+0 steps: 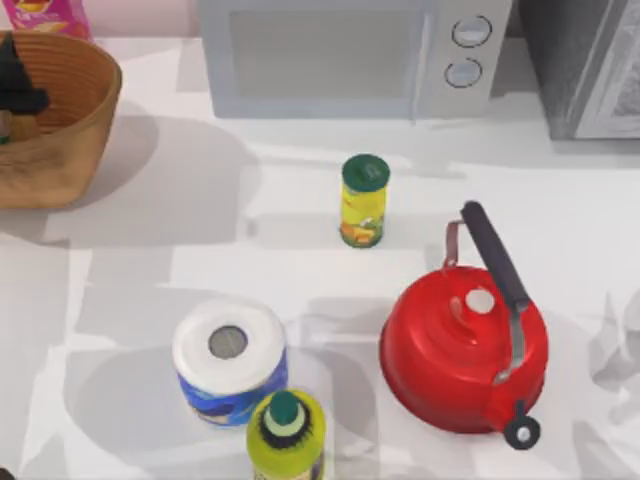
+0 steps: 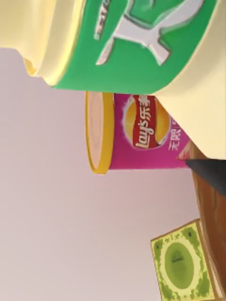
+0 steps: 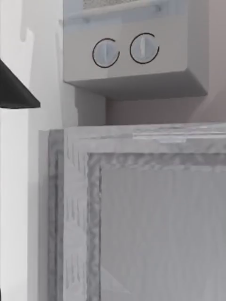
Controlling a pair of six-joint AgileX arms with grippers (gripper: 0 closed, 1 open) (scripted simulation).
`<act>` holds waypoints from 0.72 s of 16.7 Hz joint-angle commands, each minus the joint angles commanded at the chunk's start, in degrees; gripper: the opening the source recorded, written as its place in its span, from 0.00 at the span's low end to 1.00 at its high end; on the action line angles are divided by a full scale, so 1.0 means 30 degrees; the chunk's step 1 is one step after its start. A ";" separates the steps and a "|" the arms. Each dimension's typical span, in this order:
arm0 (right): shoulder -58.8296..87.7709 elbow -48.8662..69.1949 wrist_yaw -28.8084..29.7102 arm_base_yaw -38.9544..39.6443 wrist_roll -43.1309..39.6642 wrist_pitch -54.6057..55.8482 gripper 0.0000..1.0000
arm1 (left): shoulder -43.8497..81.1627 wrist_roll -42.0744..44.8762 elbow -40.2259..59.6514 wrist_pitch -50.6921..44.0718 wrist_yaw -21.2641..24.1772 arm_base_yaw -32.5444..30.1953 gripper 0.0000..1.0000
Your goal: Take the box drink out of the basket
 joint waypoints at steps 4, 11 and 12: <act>0.0000 0.0000 0.0000 0.0000 0.0000 0.0000 1.00 | 0.0000 0.0000 0.0000 0.0000 0.0000 0.0000 0.00; 0.0000 0.0000 0.0000 0.0000 0.0000 0.0000 1.00 | -0.0666 0.0012 0.0100 -0.0629 -0.0003 0.0131 0.00; 0.0000 0.0000 0.0000 0.0000 0.0000 0.0000 1.00 | -0.0894 -0.0001 0.0259 -0.1087 -0.0013 0.0134 0.00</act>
